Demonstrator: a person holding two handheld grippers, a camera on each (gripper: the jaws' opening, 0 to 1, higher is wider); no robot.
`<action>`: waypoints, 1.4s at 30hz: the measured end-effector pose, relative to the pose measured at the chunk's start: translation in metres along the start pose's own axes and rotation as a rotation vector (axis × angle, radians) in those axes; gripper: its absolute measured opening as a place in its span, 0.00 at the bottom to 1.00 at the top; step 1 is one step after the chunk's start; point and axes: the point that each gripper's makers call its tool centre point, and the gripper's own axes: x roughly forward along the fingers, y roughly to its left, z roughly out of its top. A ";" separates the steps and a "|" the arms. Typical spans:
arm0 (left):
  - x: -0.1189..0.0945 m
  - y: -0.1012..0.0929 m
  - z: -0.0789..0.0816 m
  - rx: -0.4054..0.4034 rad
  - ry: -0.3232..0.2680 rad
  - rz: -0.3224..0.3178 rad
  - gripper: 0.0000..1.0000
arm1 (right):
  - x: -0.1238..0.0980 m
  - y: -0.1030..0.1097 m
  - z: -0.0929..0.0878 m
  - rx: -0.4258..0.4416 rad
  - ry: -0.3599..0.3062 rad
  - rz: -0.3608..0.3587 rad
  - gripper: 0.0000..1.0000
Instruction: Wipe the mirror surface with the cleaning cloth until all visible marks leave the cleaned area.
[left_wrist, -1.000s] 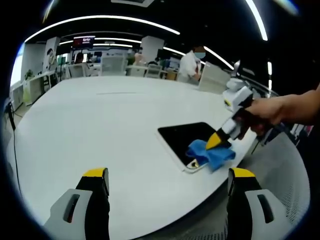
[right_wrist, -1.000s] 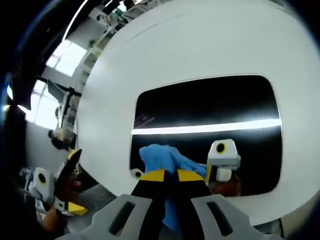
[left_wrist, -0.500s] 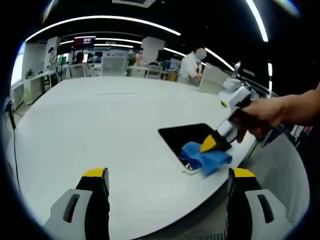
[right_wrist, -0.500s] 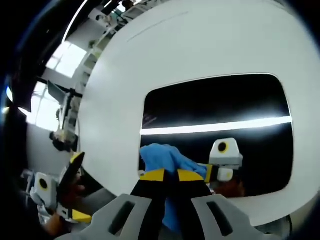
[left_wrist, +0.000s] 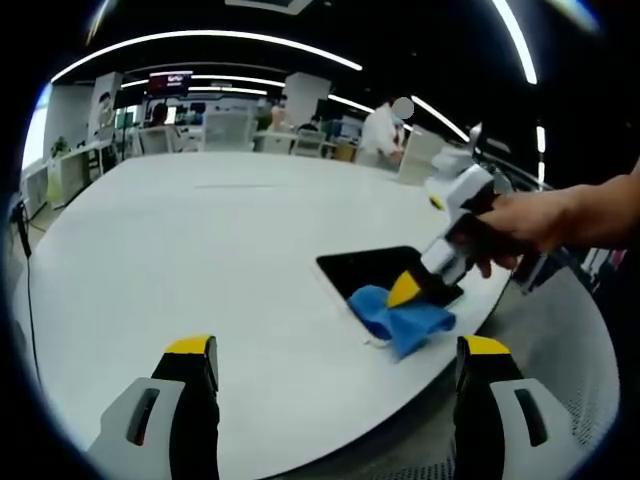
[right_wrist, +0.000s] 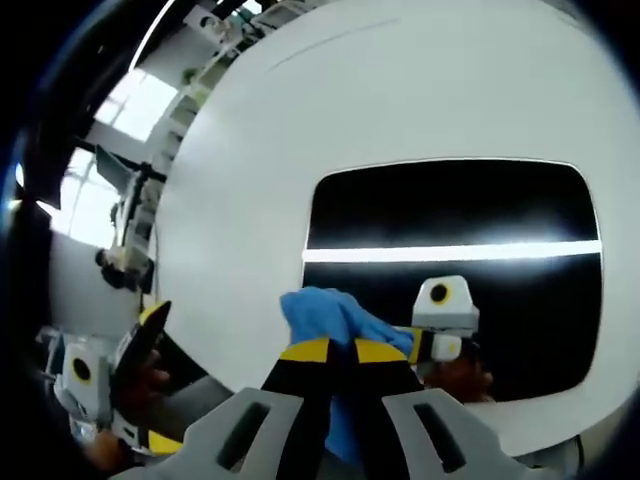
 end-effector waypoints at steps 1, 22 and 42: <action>0.000 0.000 0.000 -0.001 0.000 0.000 0.99 | 0.000 0.000 0.000 -0.003 0.002 -0.003 0.02; 0.000 0.001 -0.001 0.000 0.005 0.001 0.99 | 0.003 0.009 -0.002 -0.010 0.016 0.005 0.02; 0.000 0.001 -0.001 -0.003 0.008 0.006 0.98 | 0.012 0.006 0.026 -0.066 0.016 -0.023 0.01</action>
